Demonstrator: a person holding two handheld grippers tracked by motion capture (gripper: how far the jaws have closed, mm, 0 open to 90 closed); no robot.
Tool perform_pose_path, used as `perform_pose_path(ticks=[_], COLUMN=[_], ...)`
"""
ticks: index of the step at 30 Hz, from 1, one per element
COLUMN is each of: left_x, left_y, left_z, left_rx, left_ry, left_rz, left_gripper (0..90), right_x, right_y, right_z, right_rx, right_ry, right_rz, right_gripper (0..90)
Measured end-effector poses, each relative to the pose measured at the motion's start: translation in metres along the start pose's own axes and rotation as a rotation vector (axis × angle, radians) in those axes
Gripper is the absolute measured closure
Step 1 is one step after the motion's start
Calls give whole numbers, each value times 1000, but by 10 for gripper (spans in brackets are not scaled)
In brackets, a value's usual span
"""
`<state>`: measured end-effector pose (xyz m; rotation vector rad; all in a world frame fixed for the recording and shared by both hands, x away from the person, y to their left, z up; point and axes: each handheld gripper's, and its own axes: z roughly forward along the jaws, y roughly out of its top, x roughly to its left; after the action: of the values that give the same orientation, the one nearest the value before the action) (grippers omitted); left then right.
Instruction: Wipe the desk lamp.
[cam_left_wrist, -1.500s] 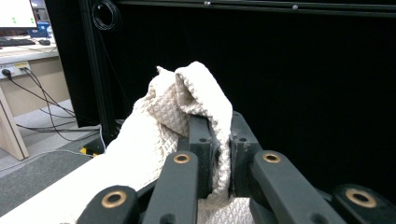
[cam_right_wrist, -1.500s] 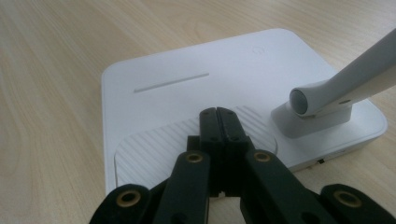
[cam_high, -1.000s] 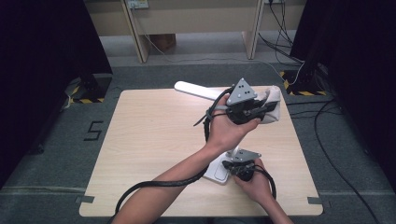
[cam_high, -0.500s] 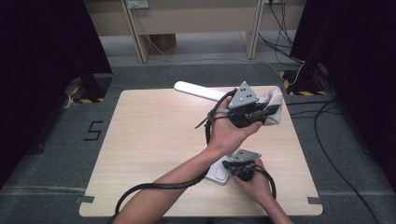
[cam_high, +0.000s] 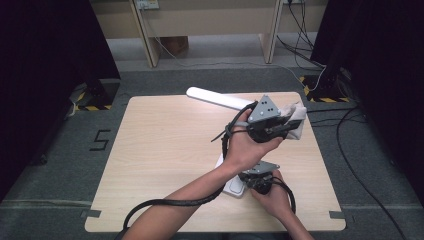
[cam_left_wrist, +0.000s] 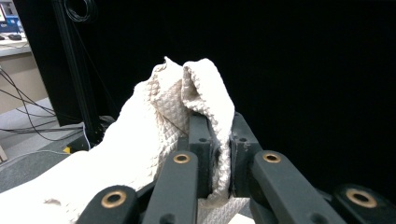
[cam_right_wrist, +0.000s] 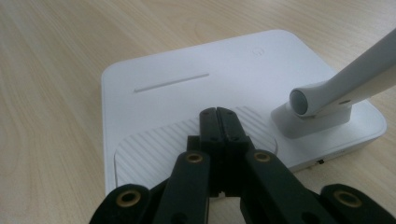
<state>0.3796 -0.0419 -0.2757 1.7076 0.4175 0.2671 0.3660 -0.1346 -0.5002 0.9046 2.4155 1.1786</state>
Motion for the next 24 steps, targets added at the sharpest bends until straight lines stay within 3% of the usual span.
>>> perform_pose_path(ticks=[24], left_x=[4], left_y=[-14], left_z=[-6], left_rx=[9], left_ry=[10], left_rz=[-6], left_gripper=[829], right_x=[0], right_y=[0], right_z=[0], right_rx=[-2], right_ry=[-1], right_rz=[-3], right_gripper=[900])
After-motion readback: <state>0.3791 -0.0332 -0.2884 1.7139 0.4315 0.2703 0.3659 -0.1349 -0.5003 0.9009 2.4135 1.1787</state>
